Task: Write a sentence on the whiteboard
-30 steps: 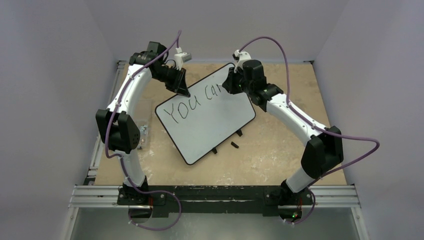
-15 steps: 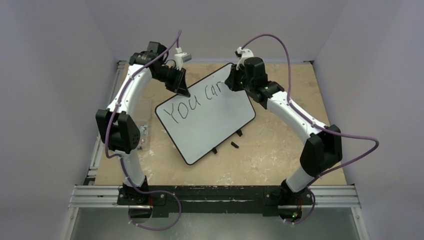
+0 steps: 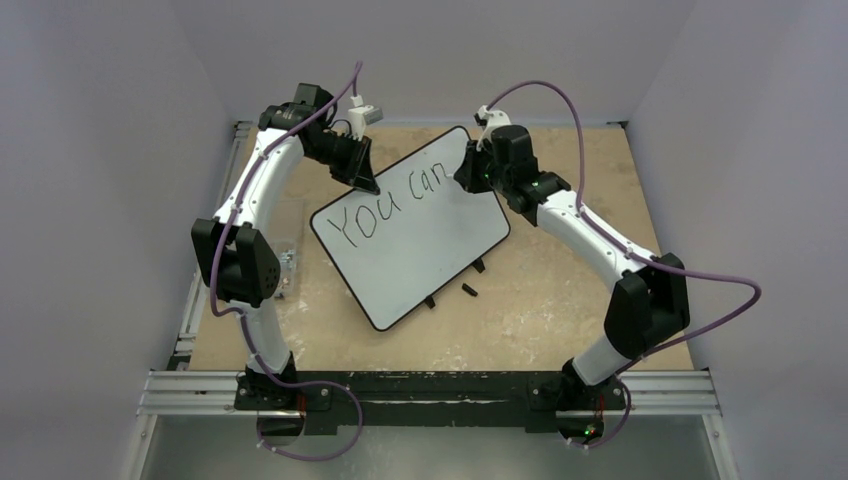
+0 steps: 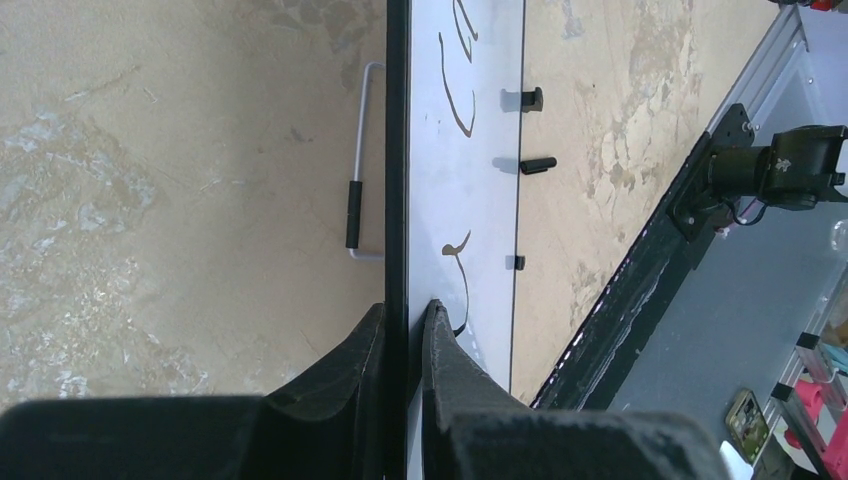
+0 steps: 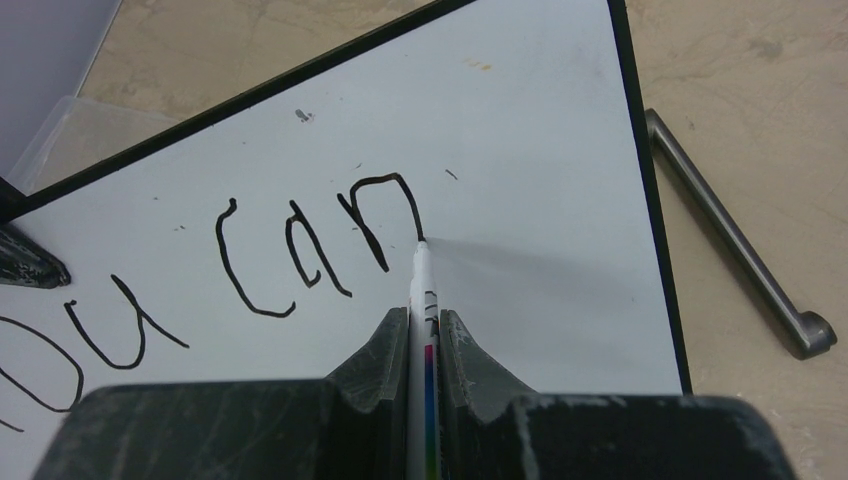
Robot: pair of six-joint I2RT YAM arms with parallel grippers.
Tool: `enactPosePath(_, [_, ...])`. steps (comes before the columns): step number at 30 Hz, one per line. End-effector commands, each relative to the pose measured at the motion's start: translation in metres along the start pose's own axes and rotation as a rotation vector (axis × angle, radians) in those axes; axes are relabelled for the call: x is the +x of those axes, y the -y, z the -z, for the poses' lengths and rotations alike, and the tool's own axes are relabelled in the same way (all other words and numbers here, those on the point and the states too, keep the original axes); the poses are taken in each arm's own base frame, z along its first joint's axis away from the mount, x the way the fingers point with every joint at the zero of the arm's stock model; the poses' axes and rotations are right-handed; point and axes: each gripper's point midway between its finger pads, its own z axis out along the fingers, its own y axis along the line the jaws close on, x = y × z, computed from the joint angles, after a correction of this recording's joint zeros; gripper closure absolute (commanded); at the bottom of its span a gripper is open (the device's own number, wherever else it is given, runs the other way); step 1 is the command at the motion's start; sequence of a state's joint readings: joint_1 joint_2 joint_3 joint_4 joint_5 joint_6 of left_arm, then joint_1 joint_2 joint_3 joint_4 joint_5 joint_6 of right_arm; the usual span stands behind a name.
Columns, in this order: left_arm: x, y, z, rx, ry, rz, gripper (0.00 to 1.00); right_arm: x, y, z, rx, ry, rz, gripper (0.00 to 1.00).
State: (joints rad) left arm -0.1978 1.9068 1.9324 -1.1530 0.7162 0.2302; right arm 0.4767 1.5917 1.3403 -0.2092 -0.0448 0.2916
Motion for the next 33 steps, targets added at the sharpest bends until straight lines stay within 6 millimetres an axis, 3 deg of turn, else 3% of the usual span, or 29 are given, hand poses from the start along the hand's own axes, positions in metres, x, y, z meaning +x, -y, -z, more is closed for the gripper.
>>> enactPosePath(1, [-0.006, -0.018, 0.012, -0.147, -0.001, -0.132, 1.00, 0.000, -0.006, 0.011, -0.028, 0.006, -0.017, 1.00])
enactPosePath(9, [-0.006, -0.018, 0.013, -0.147, 0.003, -0.136, 1.00, -0.009, -0.009, 0.020, -0.031, 0.024, -0.017, 1.00])
enactPosePath(17, [-0.008, -0.017, 0.015, -0.157, 0.016, -0.139, 1.00, -0.036, -0.021, 0.058, -0.065, 0.092, 0.001, 1.00])
enactPosePath(25, [-0.014, -0.016, 0.016, -0.167, 0.052, -0.119, 1.00, -0.027, -0.038, 0.088, -0.180, 0.106, 0.018, 1.00])
enactPosePath(33, [-0.011, -0.011, 0.028, -0.215, 0.090, -0.104, 1.00, 0.001, -0.058, 0.099, -0.336, 0.092, 0.000, 1.00])
